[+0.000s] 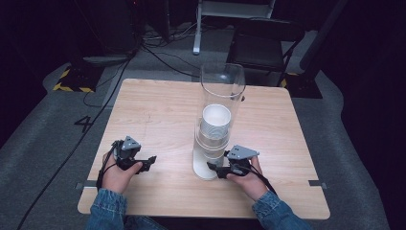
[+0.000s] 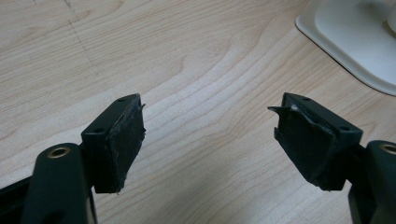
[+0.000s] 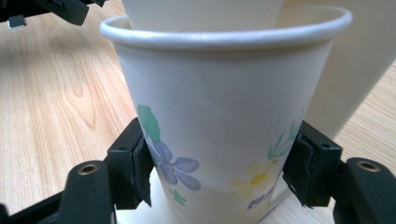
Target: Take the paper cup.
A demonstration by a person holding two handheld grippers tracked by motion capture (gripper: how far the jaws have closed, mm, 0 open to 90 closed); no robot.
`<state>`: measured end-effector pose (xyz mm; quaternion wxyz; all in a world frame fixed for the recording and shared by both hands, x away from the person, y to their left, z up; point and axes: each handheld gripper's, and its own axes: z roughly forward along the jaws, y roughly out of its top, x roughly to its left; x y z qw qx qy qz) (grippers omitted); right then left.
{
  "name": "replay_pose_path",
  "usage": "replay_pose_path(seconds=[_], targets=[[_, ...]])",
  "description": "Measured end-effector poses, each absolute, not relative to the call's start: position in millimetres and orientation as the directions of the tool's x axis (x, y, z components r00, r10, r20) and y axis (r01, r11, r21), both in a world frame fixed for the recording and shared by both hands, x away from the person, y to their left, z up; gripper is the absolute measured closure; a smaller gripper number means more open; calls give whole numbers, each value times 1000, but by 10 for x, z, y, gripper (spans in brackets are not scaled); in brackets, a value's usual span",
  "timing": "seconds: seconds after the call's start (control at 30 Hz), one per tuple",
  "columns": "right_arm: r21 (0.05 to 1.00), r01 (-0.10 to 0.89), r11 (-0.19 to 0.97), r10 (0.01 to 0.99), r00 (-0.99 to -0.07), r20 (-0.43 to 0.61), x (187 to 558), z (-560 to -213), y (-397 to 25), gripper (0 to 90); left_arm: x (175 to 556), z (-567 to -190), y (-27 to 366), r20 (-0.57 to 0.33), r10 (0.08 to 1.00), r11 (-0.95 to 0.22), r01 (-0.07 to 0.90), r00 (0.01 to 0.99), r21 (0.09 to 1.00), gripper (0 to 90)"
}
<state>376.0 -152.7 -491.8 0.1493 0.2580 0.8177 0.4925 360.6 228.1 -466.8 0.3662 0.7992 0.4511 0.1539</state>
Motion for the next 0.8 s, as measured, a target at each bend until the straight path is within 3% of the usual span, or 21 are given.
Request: replay_pose_path(seconds=[0.8], targets=[[869, 278, 409, 612, -790, -34, 3658, -4852, -1861, 332, 3753, -4668, 2182, -81, 822, -338, 598, 564, 727, 232]])
